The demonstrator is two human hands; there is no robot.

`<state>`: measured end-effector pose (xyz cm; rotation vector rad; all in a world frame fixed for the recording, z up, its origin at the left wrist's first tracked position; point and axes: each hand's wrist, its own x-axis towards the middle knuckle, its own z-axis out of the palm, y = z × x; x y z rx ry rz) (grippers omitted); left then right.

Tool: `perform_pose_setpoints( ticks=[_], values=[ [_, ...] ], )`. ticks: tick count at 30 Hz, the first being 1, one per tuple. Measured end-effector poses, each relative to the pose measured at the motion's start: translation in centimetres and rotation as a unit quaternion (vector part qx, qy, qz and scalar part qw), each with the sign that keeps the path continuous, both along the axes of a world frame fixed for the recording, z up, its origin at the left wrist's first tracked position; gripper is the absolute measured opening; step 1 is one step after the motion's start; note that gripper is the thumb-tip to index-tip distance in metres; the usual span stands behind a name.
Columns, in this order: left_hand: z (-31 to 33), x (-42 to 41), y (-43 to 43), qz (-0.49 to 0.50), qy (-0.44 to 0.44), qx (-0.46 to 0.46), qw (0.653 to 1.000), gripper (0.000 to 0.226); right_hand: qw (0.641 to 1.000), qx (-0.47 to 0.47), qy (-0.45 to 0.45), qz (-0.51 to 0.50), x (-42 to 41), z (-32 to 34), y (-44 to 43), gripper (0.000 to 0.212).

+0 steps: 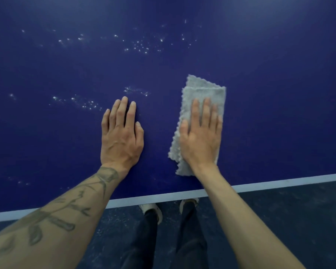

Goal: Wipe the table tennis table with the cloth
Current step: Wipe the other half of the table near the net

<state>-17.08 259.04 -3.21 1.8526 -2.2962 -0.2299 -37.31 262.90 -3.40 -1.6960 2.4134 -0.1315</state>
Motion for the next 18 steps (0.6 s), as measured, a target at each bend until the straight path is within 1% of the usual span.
perform_pose_setpoints(
  ticks=[1, 3, 5, 6, 7, 9, 11, 13, 15, 16, 18],
  values=[
    [0.0, 0.0, 0.0, 0.000, -0.001, 0.001, 1.000, 0.055, 1.000, -0.010, -0.007, 0.021, 1.7, -0.2, -0.5, 0.069],
    [0.1, 0.0, -0.1, -0.003, -0.003, 0.002, 1.000, 0.055, 0.994, -0.025, -0.023, 0.106, 4.7, -0.6, 0.3, 0.068],
    [0.2, 0.0, 0.0, -0.005, -0.004, 0.002, 1.000, 0.055, 0.980, -0.026, -0.031, 0.196, 4.9, -0.6, 2.8, 0.068],
    [0.3, 0.0, 0.0, -0.005, -0.003, 0.004, 1.000, 0.055, 0.977, -0.023, -0.026, 0.212, 3.6, -0.7, 3.7, 0.068],
    [0.4, 0.0, 0.0, -0.003, -0.002, 0.007, 1.000, 0.055, 0.979, -0.016, -0.020, 0.201, 1.9, -0.6, 4.3, 0.068],
    [0.5, 0.1, -0.1, -0.003, -0.004, 0.013, 1.000, 0.056, 0.993, 0.007, -0.009, 0.115, -1.8, -0.1, 4.2, 0.068],
    [0.5, 0.1, -0.1, -0.004, -0.007, 0.017, 1.000, 0.056, 1.000, 0.022, 0.004, 0.012, -4.3, 0.4, 2.2, 0.067],
    [0.5, 0.1, -0.1, -0.006, -0.008, 0.018, 1.000, 0.056, 0.999, 0.019, 0.006, -0.048, -4.6, 0.9, -1.2, 0.068],
    [0.3, 0.1, -0.1, -0.007, -0.008, 0.015, 1.000, 0.056, 0.998, 0.011, 0.001, -0.058, -2.6, 0.8, -4.5, 0.069],
    [0.3, 0.1, -0.1, -0.008, -0.007, 0.012, 1.000, 0.056, 0.999, 0.008, 0.001, -0.040, -1.0, 0.6, -5.6, 0.069],
    [0.2, 0.1, -0.1, -0.008, -0.008, 0.009, 1.000, 0.056, 0.999, -0.003, -0.004, 0.039, 2.3, 0.3, -5.7, 0.068]
  ],
)
